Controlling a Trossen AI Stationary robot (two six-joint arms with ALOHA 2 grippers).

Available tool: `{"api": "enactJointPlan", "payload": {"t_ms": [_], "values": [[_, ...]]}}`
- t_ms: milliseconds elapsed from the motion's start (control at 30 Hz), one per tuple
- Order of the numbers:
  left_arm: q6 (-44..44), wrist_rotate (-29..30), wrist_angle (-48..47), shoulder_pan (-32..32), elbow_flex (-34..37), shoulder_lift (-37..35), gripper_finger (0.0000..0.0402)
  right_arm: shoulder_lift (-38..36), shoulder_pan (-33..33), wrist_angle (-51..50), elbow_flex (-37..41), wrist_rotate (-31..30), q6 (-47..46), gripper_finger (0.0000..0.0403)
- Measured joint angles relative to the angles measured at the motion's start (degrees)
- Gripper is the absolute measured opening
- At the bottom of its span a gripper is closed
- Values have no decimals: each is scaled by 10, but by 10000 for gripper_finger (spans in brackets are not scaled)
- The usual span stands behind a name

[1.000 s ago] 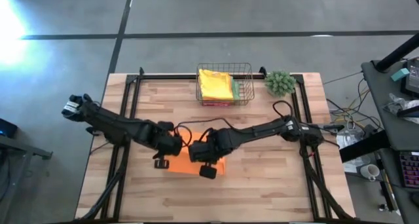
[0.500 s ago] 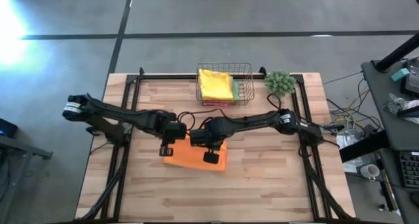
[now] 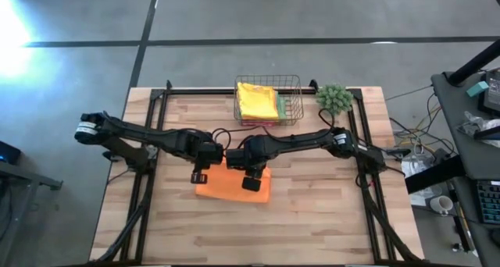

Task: Fold microfiber towels
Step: Fold the orange microfiber cloth

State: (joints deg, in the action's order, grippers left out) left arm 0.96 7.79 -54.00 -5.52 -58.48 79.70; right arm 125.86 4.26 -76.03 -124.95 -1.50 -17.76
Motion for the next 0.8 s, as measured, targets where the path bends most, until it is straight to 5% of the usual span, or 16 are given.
{"api": "enactJointPlan", "payload": {"t_ms": [233,467,800], "values": [[1,0,-5,0,0,0,74,-3,0,-2,0,0,-13,161],[2,0,-26,-1,-10,0,156,-31,-1,-4,0,-5,-17,170],[121,-59,3,-51,25,-23,173,-87,26,-16,29,-16,4,144]]}}
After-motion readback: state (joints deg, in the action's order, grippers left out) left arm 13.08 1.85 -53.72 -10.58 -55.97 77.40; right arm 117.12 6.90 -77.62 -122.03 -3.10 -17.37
